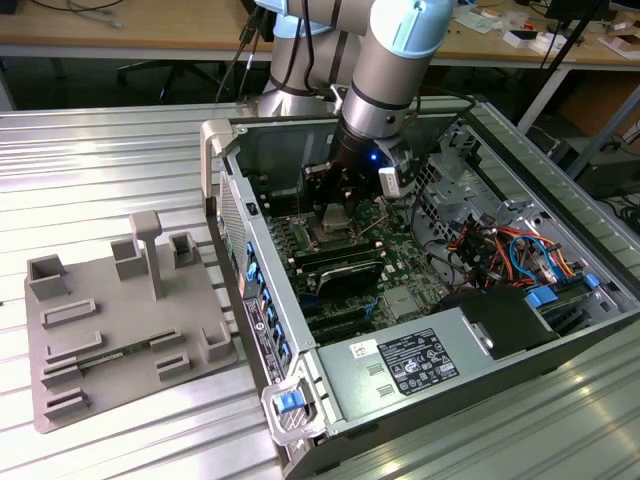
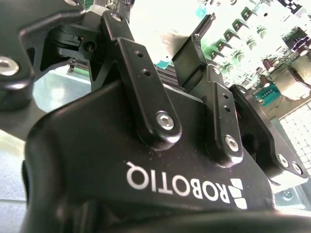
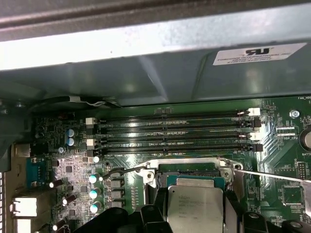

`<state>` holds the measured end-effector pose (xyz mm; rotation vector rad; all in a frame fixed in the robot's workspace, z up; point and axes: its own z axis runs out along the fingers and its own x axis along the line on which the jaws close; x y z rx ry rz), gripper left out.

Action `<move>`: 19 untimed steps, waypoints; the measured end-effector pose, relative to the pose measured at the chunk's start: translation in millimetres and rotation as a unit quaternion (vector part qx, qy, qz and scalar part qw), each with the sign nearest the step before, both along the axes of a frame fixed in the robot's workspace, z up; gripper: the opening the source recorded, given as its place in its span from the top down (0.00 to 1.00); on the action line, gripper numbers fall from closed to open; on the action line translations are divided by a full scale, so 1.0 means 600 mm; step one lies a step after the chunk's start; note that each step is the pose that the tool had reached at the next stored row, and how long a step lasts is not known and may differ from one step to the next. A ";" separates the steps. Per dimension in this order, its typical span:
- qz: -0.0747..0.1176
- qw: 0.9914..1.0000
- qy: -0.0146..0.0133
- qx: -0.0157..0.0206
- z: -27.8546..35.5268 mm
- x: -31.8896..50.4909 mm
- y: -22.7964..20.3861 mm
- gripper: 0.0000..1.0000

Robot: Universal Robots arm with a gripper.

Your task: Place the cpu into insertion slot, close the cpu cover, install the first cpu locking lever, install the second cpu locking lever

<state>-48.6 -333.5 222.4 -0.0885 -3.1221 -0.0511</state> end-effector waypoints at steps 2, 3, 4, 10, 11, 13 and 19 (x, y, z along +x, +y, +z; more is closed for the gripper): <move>-0.002 1.000 0.000 0.000 0.000 0.000 0.0000 0.45; -0.004 1.000 0.000 0.000 0.000 0.000 0.0000 0.45; -0.005 1.000 0.000 0.000 0.000 0.000 0.0000 0.45; -0.012 1.000 0.000 0.000 -0.001 0.000 0.0000 0.45; -0.013 1.000 0.000 0.000 -0.001 0.000 0.0000 0.45; -0.015 1.000 0.000 0.000 -0.001 0.000 0.0000 0.45; -0.021 1.000 0.000 0.000 -0.001 0.000 0.0000 0.45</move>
